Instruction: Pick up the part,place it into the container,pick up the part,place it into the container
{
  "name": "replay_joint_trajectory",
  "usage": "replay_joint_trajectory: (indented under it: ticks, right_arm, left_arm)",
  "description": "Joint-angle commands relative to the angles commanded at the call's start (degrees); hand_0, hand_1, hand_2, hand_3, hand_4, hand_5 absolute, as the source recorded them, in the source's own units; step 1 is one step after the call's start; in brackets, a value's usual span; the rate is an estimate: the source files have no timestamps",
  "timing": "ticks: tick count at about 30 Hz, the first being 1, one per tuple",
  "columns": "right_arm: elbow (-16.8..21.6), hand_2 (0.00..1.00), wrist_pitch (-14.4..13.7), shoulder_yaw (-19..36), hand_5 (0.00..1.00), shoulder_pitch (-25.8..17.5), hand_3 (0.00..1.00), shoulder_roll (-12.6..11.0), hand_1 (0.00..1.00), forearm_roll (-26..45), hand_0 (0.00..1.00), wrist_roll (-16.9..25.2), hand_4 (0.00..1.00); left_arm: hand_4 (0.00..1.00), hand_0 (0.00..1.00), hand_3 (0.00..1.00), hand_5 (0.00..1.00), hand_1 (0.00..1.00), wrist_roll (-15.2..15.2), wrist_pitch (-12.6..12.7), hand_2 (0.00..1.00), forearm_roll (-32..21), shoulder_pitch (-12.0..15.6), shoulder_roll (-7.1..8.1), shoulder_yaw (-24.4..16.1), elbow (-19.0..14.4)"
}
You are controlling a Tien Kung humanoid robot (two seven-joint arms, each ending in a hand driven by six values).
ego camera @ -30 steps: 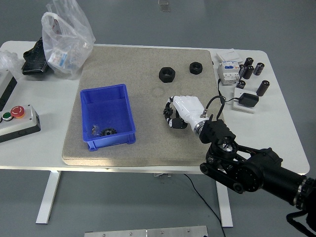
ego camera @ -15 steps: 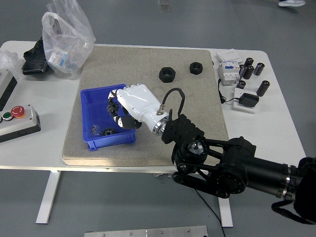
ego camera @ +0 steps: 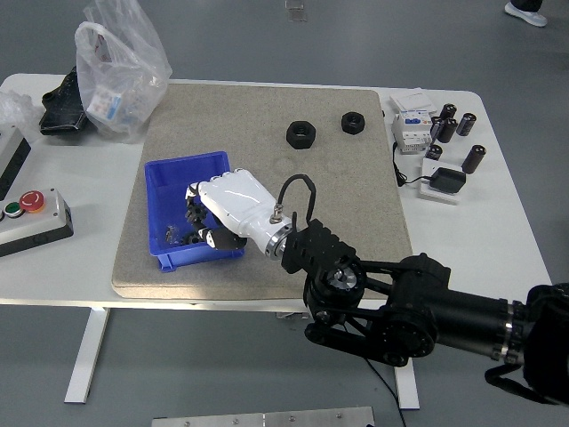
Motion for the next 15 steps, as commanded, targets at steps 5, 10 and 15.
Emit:
replay_joint_trajectory:
  ticks: [5, 10, 15]
  right_arm:
    - [-0.59, 0.269, 0.54, 0.93, 0.144, -0.21, 0.740, -0.06, 0.472, -0.43, 0.254, -0.45, 0.367]
    - [-1.23, 0.260, 1.08, 2.40, 0.205, -0.30, 0.814, -0.23, 0.461, -0.72, 0.250, -0.79, 0.421]
    - [-1.20, 0.260, 1.04, 5.10, 0.205, -0.61, 0.814, -0.84, 0.461, -0.56, 0.250, -0.60, 0.421]
  left_arm:
    - [0.629, 0.665, 0.625, 0.249, 0.584, 0.01, -0.03, 0.565, 0.08, 0.01, 0.07, 0.00, 0.00]
    - [0.629, 0.665, 0.625, 0.249, 0.585, 0.02, -0.04, 0.565, 0.13, 0.05, 0.15, -0.02, 0.00]
    - [0.629, 0.665, 0.625, 0.249, 0.585, 0.04, -0.06, 0.565, 0.14, 0.05, 0.18, -0.03, 0.00]
